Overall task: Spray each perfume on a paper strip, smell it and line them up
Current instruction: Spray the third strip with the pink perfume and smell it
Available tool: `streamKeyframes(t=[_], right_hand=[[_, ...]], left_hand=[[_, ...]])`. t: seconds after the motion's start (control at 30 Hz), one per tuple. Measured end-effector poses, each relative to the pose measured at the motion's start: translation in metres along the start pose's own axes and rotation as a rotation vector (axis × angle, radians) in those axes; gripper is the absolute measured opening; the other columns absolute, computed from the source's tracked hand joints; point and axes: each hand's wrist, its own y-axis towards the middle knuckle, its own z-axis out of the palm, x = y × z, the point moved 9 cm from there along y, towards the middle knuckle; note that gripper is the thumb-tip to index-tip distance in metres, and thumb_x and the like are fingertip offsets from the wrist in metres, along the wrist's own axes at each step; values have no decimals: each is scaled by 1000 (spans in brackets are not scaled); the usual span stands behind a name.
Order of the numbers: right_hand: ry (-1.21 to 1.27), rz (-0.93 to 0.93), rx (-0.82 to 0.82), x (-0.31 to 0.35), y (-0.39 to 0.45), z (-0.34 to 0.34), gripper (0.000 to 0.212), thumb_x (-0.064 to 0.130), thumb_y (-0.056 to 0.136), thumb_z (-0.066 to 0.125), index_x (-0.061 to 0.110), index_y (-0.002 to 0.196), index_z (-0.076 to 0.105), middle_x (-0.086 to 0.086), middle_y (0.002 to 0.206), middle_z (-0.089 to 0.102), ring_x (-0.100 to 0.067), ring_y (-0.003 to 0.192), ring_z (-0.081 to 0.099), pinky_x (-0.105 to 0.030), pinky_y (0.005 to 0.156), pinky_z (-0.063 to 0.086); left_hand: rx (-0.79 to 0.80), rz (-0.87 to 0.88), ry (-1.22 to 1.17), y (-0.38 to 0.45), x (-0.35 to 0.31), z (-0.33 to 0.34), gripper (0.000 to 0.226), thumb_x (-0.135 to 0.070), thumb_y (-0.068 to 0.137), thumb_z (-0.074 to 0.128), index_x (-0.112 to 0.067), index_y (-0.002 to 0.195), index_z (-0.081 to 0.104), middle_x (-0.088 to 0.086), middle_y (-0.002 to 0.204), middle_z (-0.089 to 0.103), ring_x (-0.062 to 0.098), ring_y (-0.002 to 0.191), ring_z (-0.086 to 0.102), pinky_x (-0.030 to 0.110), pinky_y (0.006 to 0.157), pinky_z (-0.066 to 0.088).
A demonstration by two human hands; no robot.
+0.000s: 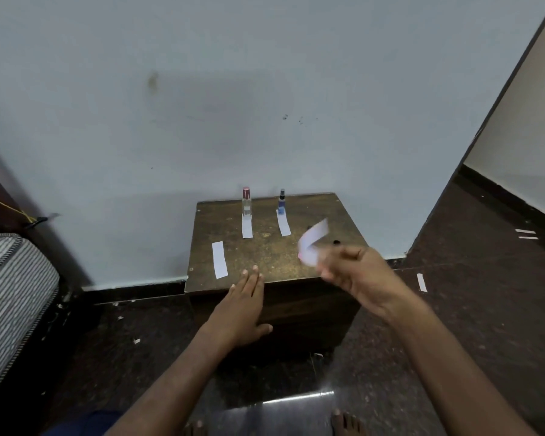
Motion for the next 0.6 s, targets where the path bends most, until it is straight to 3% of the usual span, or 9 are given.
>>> streamKeyframes(t=[0.07,0.1,0.23,0.27,0.3,0.37,0.43,0.57,0.6], right_hand=[[-507,82,-139,-20,-3,-18,7,-6,83,81,-1,88,77,-20,87,78,-24,73,80,-29,71,65],[-538,94,-136,-24,-3,-18,7,-6,84,80,-1,86,77,-21,88,78,-25,73,80,-29,70,65],[399,-20,200,19,-15,20,21,5,75,80,-1,95,76,-15,79,72,-12,61,73,-15,53,58],[442,-9,234,20,-14,22,23,7,73,82,1,95,77,-15,81,72,-10,61,72,-15,53,59],[346,24,182,8,-8,15,21,6,74,83,1,94,77,-17,86,74,-12,64,74,-18,57,61],[-263,94,-53,-22,-5,-9,9,-4,81,81,-1,89,77,-24,95,77,-22,73,79,-31,72,66],[-469,127,-145,-29,-5,-18,7,-8,82,81,-3,86,77,-26,94,77,-28,77,80,-39,78,66],[312,-13,197,20,-19,25,23,6,72,79,-1,93,78,-16,79,73,-12,62,74,-16,54,59],[351,-3,240,22,-21,30,20,7,71,79,1,90,79,-14,77,73,-11,61,73,-15,53,58]], left_hand=[[-4,4,-5,0,-1,1,111,-50,99,66,-11,166,-14,8,173,-25,25,161,-19,42,130,3],[-6,6,-4,-1,-1,2,111,-51,99,66,-11,166,-14,8,173,-25,24,161,-20,42,130,3],[-7,16,8,-1,1,2,111,-51,99,65,-11,165,-14,8,173,-25,24,161,-19,42,130,4],[-3,17,12,-1,0,2,111,-51,99,65,-11,165,-14,8,173,-25,25,161,-19,43,130,4],[2,18,20,0,0,4,112,-51,99,66,-11,165,-15,8,172,-26,25,161,-20,43,130,3],[15,14,47,-1,0,8,114,-51,99,67,-10,164,-18,9,171,-28,27,160,-22,45,130,1],[24,11,75,-2,0,10,116,-52,98,67,-9,163,-19,11,171,-30,28,160,-23,47,130,-1],[31,17,72,0,1,7,115,-52,99,66,-9,164,-19,11,171,-28,28,160,-21,48,130,0],[38,19,70,-1,1,8,115,-52,99,66,-9,164,-19,11,171,-30,28,160,-22,48,131,0]])
